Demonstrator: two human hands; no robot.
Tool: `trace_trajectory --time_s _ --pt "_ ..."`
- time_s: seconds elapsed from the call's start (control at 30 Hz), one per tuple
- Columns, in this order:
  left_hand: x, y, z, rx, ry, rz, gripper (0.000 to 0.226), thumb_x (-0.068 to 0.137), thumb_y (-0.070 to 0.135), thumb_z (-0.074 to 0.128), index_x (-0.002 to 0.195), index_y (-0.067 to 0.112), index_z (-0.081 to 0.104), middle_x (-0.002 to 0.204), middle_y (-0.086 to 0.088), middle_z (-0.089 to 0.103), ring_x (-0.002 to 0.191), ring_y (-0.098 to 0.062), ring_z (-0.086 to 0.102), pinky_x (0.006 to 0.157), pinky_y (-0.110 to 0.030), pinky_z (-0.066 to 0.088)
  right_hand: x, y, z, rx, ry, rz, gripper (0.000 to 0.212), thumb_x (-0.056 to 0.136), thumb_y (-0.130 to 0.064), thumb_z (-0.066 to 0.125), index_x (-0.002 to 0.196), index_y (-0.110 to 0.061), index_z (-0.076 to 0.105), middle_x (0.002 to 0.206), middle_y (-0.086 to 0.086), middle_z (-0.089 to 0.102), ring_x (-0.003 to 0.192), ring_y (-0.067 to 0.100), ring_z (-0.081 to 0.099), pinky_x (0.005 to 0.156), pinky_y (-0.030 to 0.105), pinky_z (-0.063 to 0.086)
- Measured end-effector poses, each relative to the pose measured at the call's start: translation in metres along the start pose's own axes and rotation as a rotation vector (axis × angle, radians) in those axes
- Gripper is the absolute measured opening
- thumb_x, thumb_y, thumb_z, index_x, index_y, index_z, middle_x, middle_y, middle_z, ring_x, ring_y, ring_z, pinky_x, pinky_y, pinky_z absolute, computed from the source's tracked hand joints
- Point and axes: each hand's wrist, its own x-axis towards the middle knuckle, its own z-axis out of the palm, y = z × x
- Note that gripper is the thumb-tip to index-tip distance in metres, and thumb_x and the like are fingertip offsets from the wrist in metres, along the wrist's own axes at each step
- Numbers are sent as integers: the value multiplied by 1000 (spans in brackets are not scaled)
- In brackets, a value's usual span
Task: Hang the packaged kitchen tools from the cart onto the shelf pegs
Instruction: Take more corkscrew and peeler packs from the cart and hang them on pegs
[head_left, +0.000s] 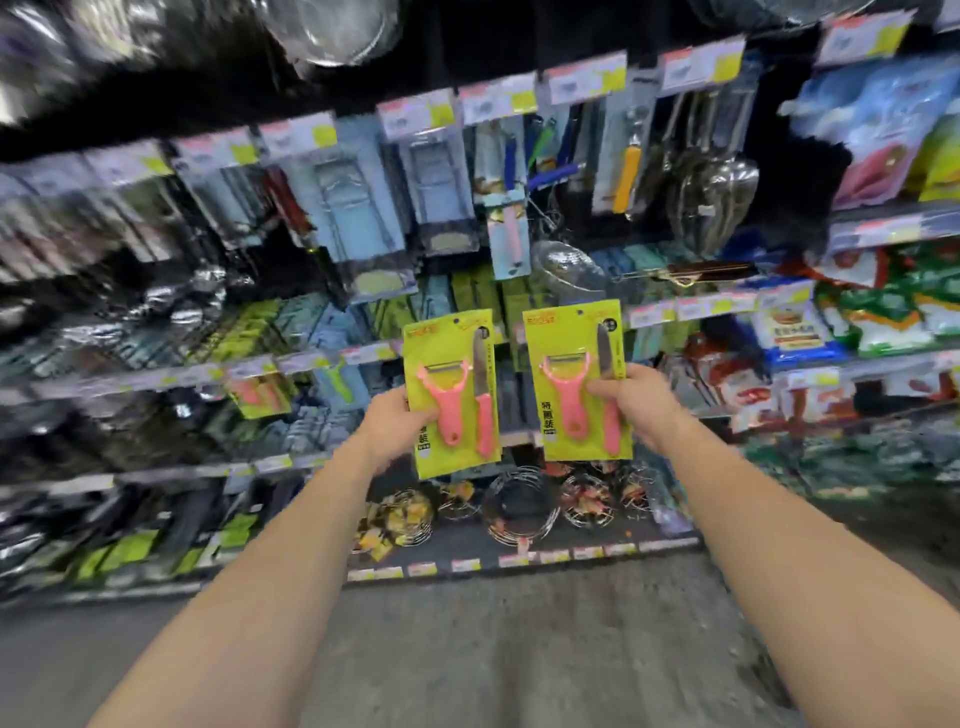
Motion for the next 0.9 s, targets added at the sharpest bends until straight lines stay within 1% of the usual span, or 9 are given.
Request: trace_trajectory --time_s 0.13,0.2,0.3,0.37,0.47,0.6,0.73,0.8,0.9 --pt "-30 -68 -87 -17 59 -43 21 86 18 74 99 3 77 96 -6 76 88 -23 67 83 -44 56 -28 -11 102 -14 -82 -24 12 83 -3 75 80 -10 65 85 11 68 77 22 61 69 32 48" --pt "-43 -96 -124 -60 88 -60 15 89 14 73 101 7 78 104 -7 79 98 -28 73 89 -46 58 -39 -19 148 -2 -124 -18 10 83 -3 75 83 -8 66 90 14 69 82 24 63 73 34 49" --pt "-60 -128 -172 -124 102 -81 13 92 8 70 103 11 77 104 -2 78 94 -20 72 87 -37 59 -48 -26 211 -7 -174 -17 11 79 -6 78 85 -6 68 89 13 73 85 29 68 77 38 52" --pt "-64 -155 -198 -162 112 -95 18 90 12 72 108 11 77 108 -4 78 96 -19 73 86 -39 61 -52 -30 249 -31 -222 -16 10 80 -5 77 85 -7 69 88 11 73 86 27 68 80 37 51" --pt "-68 -192 -233 -195 159 -144 18 93 9 70 110 7 75 104 -9 77 81 -17 72 65 -26 60 -52 -38 302 -74 -280 -24 10 83 -4 76 85 -7 67 89 9 73 87 25 68 82 37 51" --pt "-54 -237 -271 -205 227 -206 20 85 17 76 104 13 79 106 -10 80 96 -28 75 86 -46 61 -29 -37 370 -99 -324 -12 18 83 -7 78 98 0 70 98 11 74 94 25 69 82 37 53" --pt "-8 -298 -310 -201 212 -249 27 75 31 80 98 17 78 107 -21 76 89 -26 70 92 -63 56 0 -34 440 -138 -398 19 18 84 -13 78 98 -6 69 101 8 73 97 25 69 91 43 53" --pt "-3 -288 -325 -191 217 -262 19 81 24 77 98 15 79 101 -15 79 85 -27 69 83 -51 59 16 -31 472 -154 -417 52 19 84 -13 78 99 -6 69 101 8 72 96 26 68 90 43 52" --pt "13 -286 -344 -195 210 -269 12 84 18 75 96 16 79 90 -8 72 75 -22 58 69 -38 45 42 -29 517 -170 -446 99 22 80 -12 80 98 -4 69 101 12 73 95 28 70 87 45 55"
